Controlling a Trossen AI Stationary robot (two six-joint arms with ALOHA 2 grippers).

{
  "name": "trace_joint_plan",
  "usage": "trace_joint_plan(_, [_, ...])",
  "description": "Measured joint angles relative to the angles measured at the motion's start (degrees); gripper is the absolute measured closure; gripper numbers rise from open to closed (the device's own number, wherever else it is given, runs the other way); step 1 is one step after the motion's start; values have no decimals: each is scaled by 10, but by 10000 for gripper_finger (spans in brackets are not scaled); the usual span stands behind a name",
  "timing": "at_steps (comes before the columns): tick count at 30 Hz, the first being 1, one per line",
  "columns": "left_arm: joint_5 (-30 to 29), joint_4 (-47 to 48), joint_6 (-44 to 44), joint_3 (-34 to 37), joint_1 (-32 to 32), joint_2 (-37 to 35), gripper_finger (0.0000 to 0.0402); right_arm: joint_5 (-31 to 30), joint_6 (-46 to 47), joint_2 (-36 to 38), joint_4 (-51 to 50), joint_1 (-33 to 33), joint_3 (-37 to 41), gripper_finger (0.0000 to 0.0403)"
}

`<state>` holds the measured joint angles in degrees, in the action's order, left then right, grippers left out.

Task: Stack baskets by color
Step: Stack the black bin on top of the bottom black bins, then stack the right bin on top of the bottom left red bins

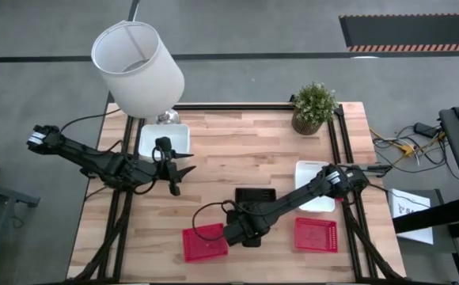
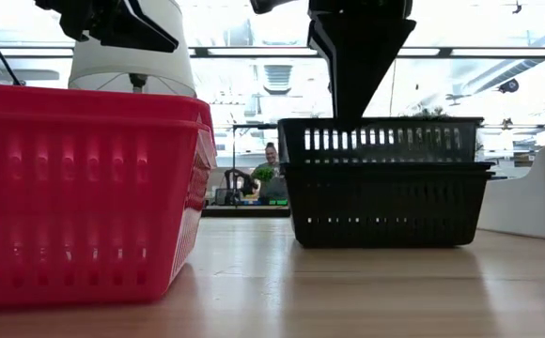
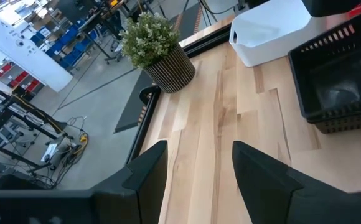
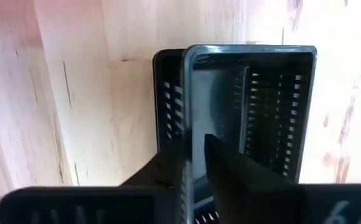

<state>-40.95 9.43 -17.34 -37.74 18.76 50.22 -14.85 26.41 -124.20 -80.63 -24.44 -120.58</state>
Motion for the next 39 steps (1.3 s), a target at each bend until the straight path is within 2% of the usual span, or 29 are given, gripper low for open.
trace_joint_plan(5, [0,0,0,0,0,0,237,1,0,2,-7,1,0,301])
trace_joint_plan(11, [0,0,0,1,0,0,237,2,-5,21,-11,1,-1,296])
trace_joint_plan(15, [0,0,0,1,0,0,237,8,-18,28,-11,1,-1,313])
trace_joint_plan(22, [0,0,1,5,0,0,237,12,-55,29,-12,4,4,387])
trace_joint_plan(27, [1,0,1,7,0,2,237,-30,-78,50,-12,3,12,394])
trace_joint_plan(32, [1,0,2,6,0,8,237,-76,-85,109,40,-4,78,394])
trace_joint_plan(39, [3,-33,4,6,0,22,237,-87,-86,250,226,-27,272,394])
